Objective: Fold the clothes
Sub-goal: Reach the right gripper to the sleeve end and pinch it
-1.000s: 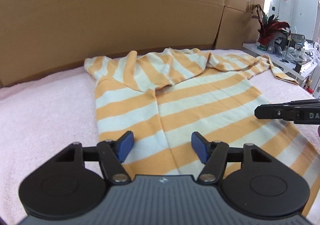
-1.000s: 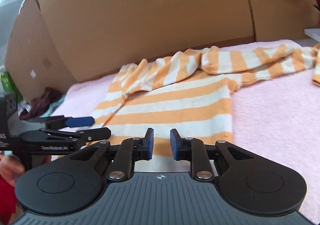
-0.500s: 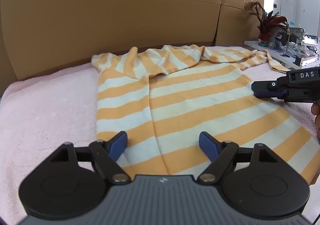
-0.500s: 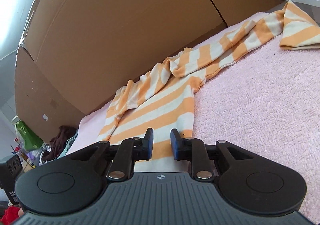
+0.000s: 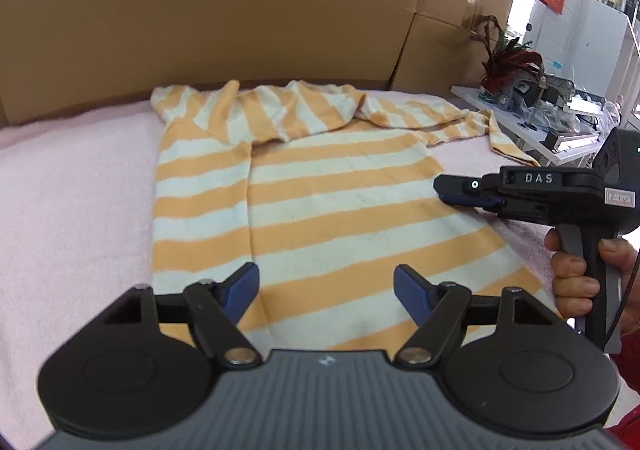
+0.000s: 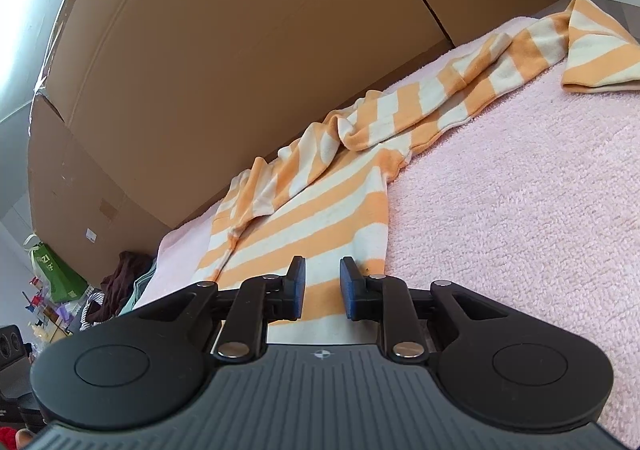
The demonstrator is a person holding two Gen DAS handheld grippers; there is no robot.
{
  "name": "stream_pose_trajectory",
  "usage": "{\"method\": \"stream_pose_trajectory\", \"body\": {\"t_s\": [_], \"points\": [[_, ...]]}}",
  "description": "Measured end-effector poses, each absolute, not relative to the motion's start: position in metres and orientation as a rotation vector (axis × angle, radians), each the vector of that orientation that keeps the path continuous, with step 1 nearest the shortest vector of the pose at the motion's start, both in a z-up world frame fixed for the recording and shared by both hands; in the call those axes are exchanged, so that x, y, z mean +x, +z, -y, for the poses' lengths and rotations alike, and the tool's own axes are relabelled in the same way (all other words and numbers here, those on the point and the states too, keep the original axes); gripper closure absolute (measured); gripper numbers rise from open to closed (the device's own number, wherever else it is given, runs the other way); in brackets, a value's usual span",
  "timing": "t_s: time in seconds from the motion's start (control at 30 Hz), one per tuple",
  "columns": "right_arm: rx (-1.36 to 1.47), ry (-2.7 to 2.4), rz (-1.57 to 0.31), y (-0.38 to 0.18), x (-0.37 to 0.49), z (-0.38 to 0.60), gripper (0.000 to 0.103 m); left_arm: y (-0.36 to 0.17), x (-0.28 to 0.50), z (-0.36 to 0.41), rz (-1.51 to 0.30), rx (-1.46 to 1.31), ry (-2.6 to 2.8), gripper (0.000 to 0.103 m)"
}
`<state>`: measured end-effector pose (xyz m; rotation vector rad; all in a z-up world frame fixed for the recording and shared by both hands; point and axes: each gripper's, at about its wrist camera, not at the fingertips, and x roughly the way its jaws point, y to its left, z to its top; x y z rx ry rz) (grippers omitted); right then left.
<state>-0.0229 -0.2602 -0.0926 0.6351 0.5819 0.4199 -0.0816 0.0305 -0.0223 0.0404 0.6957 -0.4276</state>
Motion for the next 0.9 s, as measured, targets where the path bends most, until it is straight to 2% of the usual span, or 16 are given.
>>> {"method": "stream_pose_trajectory", "body": {"t_s": [0.1, 0.23, 0.3, 0.37, 0.43, 0.47, 0.5, 0.6, 0.67, 0.83, 0.9], "points": [[0.658, 0.392, -0.573, -0.094, -0.025, 0.262, 0.086, 0.002, -0.06, -0.024, -0.626, 0.113, -0.443, 0.028], [0.683, 0.334, -0.563, -0.095, -0.027, 0.265, 0.092, 0.018, -0.015, -0.015, -0.541, 0.204, -0.462, 0.04], [0.679, 0.307, -0.563, -0.094, -0.028, 0.265, 0.095, 0.014, 0.01, -0.014, -0.534, 0.205, -0.477, 0.051], [0.656, 0.292, -0.57, -0.091, -0.029, 0.264, 0.096, 0.006, 0.034, -0.015, -0.545, 0.181, -0.471, 0.069], [0.624, 0.278, -0.579, -0.085, -0.028, 0.263, 0.097, -0.006, 0.055, -0.021, -0.565, 0.134, -0.45, 0.078], [0.61, 0.268, -0.581, -0.08, -0.027, 0.264, 0.096, -0.013, 0.061, -0.025, -0.579, 0.107, -0.448, 0.08], [0.611, 0.247, -0.575, -0.073, -0.024, 0.267, 0.091, -0.021, 0.067, -0.03, -0.594, 0.08, -0.447, 0.08], [0.635, 0.17, -0.522, -0.054, -0.01, 0.287, 0.09, -0.041, 0.077, -0.04, -0.642, 0.007, -0.453, 0.08], [0.632, 0.089, -0.491, -0.044, 0.005, 0.301, 0.087, -0.048, 0.072, -0.045, -0.614, -0.013, -0.459, 0.079], [0.668, -0.059, -0.55, -0.054, 0.053, 0.327, 0.085, -0.048, 0.068, -0.045, -0.605, -0.018, -0.49, 0.058], [0.724, -0.065, -0.559, -0.062, 0.065, 0.333, 0.085, -0.049, 0.068, -0.044, -0.606, -0.019, -0.496, 0.057]]}}
